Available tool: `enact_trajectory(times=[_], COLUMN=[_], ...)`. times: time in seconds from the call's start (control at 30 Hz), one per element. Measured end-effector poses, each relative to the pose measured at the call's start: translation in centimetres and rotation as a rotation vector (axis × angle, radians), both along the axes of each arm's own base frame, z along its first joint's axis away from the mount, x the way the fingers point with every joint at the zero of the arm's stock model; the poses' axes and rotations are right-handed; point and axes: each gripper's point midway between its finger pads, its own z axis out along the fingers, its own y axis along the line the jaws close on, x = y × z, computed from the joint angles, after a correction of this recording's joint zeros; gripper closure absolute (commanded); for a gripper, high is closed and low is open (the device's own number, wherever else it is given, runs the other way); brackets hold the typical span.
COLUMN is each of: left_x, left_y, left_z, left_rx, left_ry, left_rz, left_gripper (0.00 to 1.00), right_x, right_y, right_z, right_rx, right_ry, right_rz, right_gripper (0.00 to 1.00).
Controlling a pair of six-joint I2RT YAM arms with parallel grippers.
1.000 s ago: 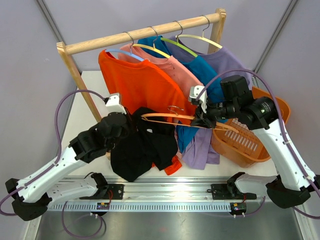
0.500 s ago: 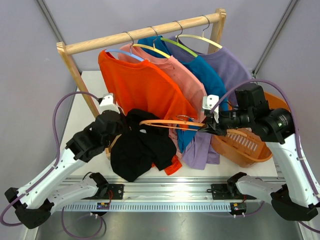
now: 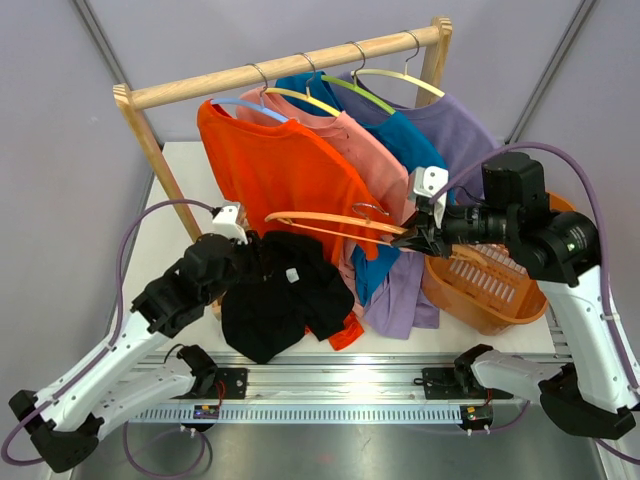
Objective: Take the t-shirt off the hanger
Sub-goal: Pass the hanger from the right arm to the left
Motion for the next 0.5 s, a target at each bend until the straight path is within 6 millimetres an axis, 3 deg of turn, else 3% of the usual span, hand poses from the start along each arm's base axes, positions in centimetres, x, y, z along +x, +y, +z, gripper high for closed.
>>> enact_trajectory(times=[0.03, 0.07, 0.2, 0.37, 0.5], left_x=[-0.4, -0.7, -2.8, -6.0, -8.2], left_y=[-0.4, -0.8, -2.1, -1.9, -1.2], left_z=[0.3, 0.6, 2.6, 5.6, 10.6], left_rx=[-0.015, -0.027, -0.063, -0.053, -0.043], left_ry=[-0.013, -0.027, -0.104, -0.222, -0.362], left_rz=[-0.042, -0.077, -0.250, -0.434, -0.541], left_gripper=[0.49, 0.33, 0.08, 0.01, 0.01], right_x=[0.2, 0.5, 1.4, 1.6, 1.0], right_y=[0.1, 0.3, 0.8, 0.9, 0.8], right_z=[-0.1, -0.3, -0.8, -1.1, -1.1], right_rx=[-0.002, -0.004, -0.018, -0.031, -0.042], right_ry=[0.012, 0.025, 0.065, 0.081, 0.076], right_rz=[-0.004, -0.008, -0.012, -0.007, 0.024], right_gripper=[1.00, 1.00, 1.00, 1.00, 1.00])
